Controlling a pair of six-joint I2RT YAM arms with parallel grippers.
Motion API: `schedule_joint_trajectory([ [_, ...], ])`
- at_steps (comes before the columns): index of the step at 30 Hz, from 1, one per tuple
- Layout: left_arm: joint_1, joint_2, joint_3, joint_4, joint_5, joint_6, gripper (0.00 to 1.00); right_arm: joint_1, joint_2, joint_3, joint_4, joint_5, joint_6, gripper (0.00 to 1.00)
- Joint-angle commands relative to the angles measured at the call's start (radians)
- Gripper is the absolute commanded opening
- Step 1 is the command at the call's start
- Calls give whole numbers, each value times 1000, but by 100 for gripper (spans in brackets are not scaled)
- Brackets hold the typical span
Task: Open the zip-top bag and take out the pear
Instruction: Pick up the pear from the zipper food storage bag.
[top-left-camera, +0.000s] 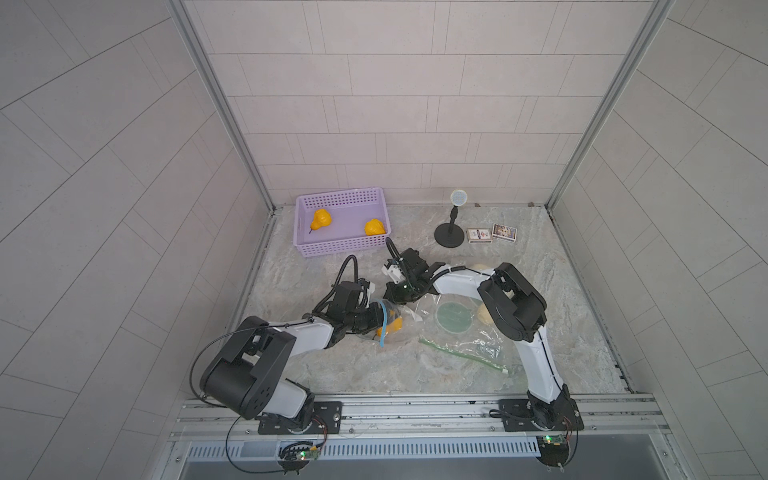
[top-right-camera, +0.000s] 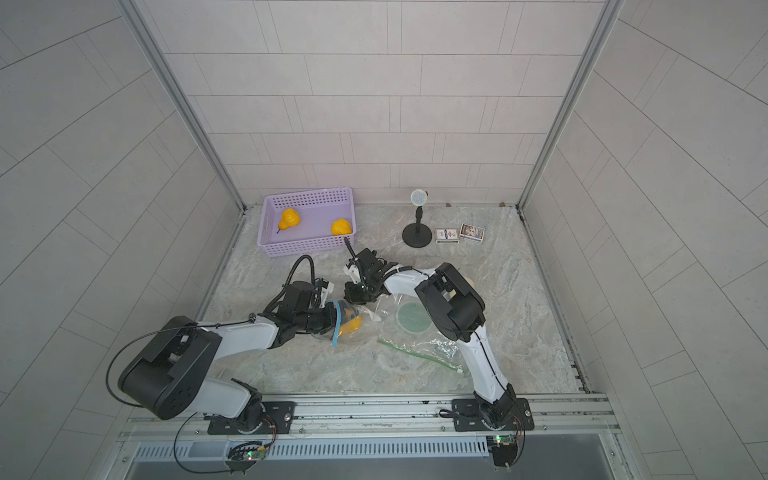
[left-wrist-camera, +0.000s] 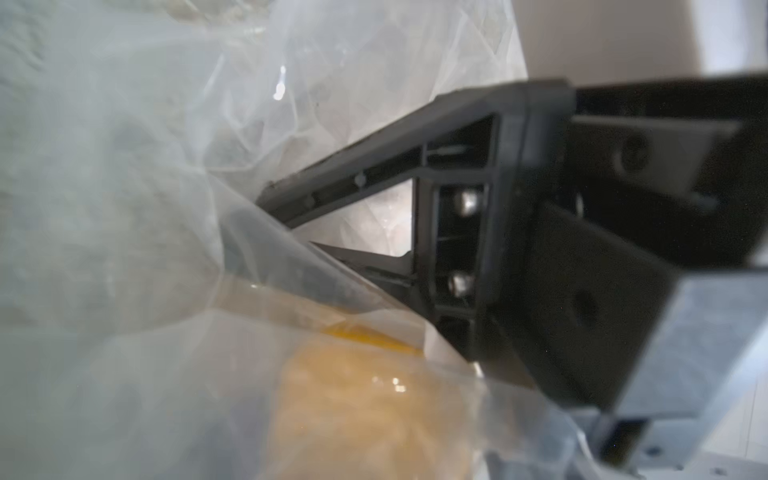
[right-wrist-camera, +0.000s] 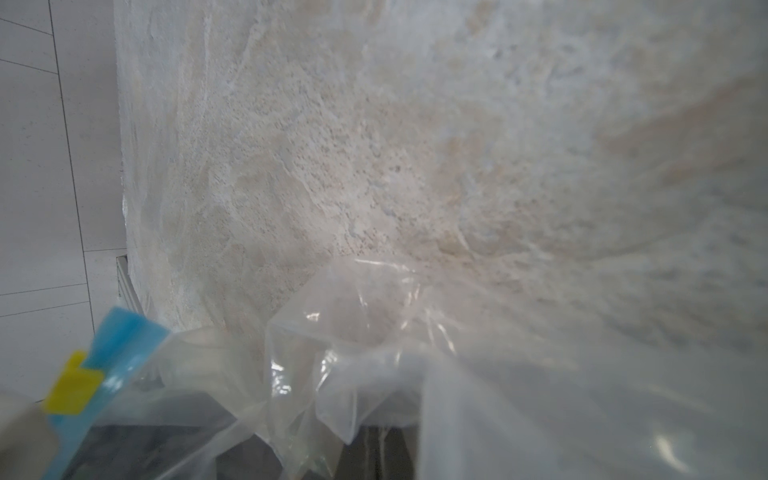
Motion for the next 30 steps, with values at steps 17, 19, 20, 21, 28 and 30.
schedule_joint_trajectory([
  [17,50,-181,363,-890,-172,321,59,-135,-64,-299,-30,383,75,0],
  [19,53,-167,433,-968,-203,359,59,-158,-84,-331,-3,420,94,0],
  [20,54,-152,475,-1011,-229,382,59,-169,-90,-343,5,449,106,0],
  [21,55,-134,512,-1050,-246,406,58,-179,-95,-353,12,462,116,0],
  [28,80,29,867,-1378,-321,613,56,-202,-117,-411,103,540,204,0],
  [30,106,73,960,-1450,-397,643,55,-210,-119,-423,124,525,222,0],
])
